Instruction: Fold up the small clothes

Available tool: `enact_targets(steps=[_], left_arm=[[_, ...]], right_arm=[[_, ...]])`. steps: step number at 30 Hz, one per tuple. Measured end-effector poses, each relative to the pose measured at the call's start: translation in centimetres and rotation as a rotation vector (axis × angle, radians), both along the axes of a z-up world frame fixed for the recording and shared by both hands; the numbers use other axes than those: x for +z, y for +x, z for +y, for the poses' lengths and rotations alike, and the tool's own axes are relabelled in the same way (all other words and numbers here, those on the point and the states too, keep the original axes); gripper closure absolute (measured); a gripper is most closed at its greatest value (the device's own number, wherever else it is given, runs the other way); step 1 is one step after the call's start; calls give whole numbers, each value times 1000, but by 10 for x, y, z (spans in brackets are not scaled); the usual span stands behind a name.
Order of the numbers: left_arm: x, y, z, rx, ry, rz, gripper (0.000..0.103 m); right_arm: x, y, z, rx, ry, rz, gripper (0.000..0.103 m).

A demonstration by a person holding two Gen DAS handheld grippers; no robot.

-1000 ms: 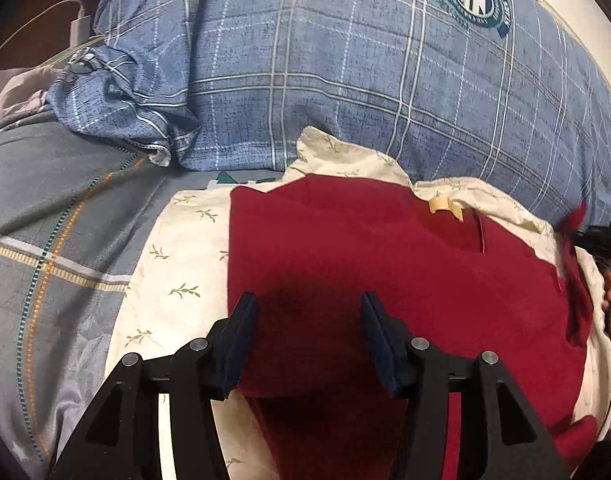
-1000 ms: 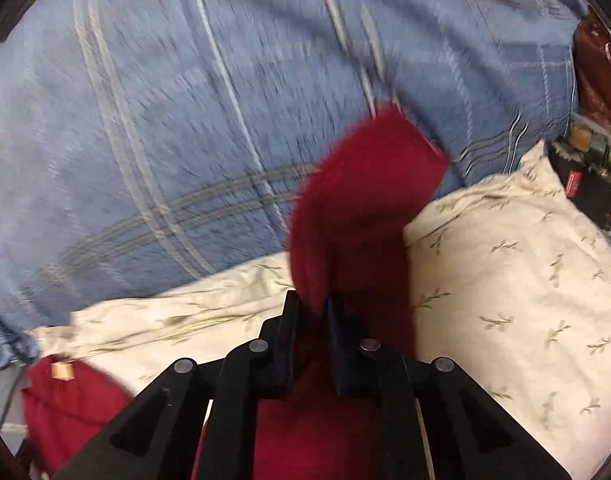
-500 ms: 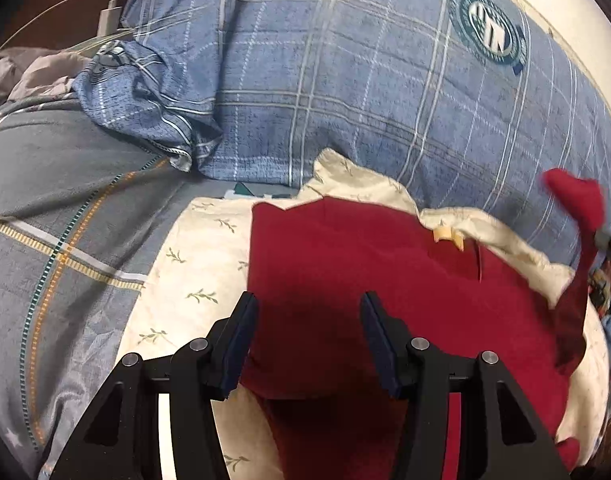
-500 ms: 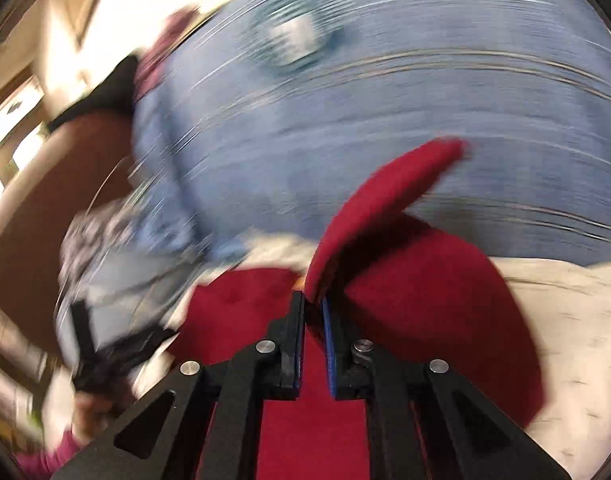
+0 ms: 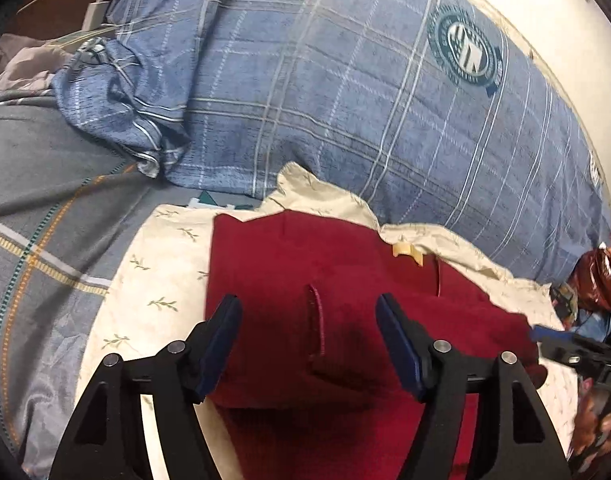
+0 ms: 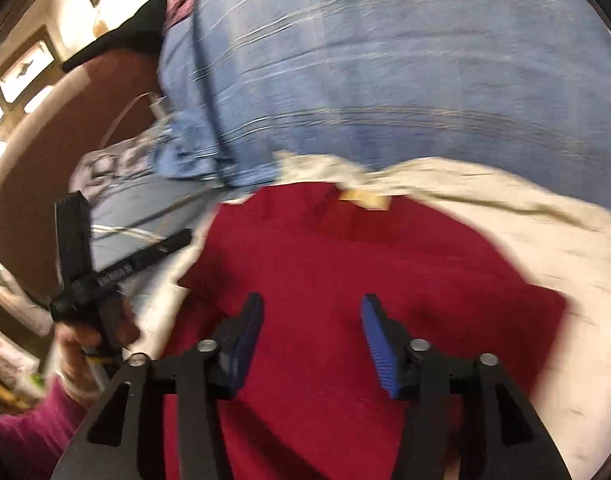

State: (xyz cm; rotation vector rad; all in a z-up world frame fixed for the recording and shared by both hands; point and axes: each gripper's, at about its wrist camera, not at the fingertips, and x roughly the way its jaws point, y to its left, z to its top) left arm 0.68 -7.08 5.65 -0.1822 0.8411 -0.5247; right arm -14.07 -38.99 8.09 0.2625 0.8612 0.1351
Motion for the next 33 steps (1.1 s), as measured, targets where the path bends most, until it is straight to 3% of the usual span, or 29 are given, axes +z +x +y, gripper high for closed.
enact_targets(steps=[2,4,7,9,13,14,16,19,22,25,27,29,30,31,33], left_arm=[[-6,4,-10,-6,17,20,36],[-13,10,-22,-17,34,49,38],[-20,17,-34,-12,69,54,56],[-22,21,-37,0,72,50,74],[-23,21,-42,9,72,30,94],[-20,20,-42,8,72,14,98],[-11,15,-39,-1,26,-14,98],[4,9,-25,-10,-34,-53,98],[11,6,-14,20,-58,-89,98],[-3,10,-16,44,-14,-47,98],[-20,13,-26,54,57,18,98],[-29,11,-31,53,102,33,98],[-27,10,-33,53,110,26,98],[-24,9,-33,55,119,25,98],[-20,8,-30,57,100,25,98]], right_arm=[[5,-21,-26,-97,-77,4,36],[-1,-40,-61,-214,-83,26,35],[-15,-48,-99,-324,7,76,35],[-27,-45,-115,-343,80,73,35],[-57,-19,-125,-358,187,119,36],[-66,-11,-125,-368,209,148,39],[-67,-3,-123,-381,200,128,81],[-39,0,-118,-357,156,15,89],[-17,2,-112,-347,80,-70,90],[-18,17,-101,-339,-50,-101,87],[-36,32,-94,-332,-152,-8,75],[-46,29,-98,-345,-104,70,75],[-42,17,-100,-355,-62,49,68],[-36,4,-101,-363,-36,23,54],[-20,-26,-97,-347,-16,-12,42]])
